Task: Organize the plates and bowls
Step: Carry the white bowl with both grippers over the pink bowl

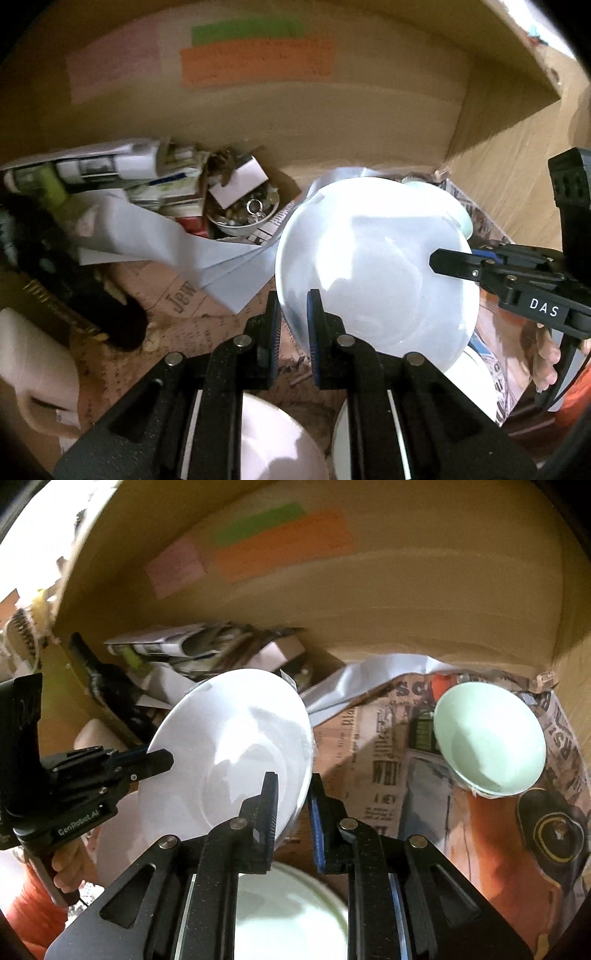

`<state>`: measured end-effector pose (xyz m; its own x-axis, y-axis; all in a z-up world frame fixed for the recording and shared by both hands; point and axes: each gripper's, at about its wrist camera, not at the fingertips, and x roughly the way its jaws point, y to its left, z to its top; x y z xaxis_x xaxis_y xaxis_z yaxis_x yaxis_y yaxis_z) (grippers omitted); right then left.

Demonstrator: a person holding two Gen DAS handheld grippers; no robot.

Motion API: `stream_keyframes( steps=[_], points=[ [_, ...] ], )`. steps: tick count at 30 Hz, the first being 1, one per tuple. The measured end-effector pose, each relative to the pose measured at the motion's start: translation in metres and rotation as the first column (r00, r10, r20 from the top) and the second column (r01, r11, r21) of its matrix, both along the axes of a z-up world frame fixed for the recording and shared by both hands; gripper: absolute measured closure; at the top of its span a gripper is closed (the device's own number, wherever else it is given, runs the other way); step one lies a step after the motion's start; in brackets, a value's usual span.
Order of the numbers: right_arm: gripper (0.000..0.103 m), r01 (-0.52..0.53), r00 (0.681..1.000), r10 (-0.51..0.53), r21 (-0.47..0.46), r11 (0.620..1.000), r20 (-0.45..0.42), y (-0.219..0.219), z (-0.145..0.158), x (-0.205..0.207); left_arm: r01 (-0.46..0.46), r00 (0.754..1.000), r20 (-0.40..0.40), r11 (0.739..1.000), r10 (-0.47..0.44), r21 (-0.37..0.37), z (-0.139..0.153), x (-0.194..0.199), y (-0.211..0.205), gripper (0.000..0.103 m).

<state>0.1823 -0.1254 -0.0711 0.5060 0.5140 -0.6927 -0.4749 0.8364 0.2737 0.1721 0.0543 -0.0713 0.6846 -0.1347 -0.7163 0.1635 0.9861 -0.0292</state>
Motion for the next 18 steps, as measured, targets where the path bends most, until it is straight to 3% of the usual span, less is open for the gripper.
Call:
stream_keyframes(
  steps=[12,18],
  points=[
    [0.088,-0.115,0.993,0.114,0.018,0.993,0.035,0.043,0.009,-0.043,-0.095,0.987,0.125,0.995,0.096,-0.013,0.016,-0.079,0.030,0.090],
    [0.088,-0.169,0.985,0.169,0.028,0.985,0.021,0.064,0.001,-0.059,-0.137,0.981,0.136,0.991,0.137,-0.016,0.011,-0.107,0.050,0.090]
  ],
)
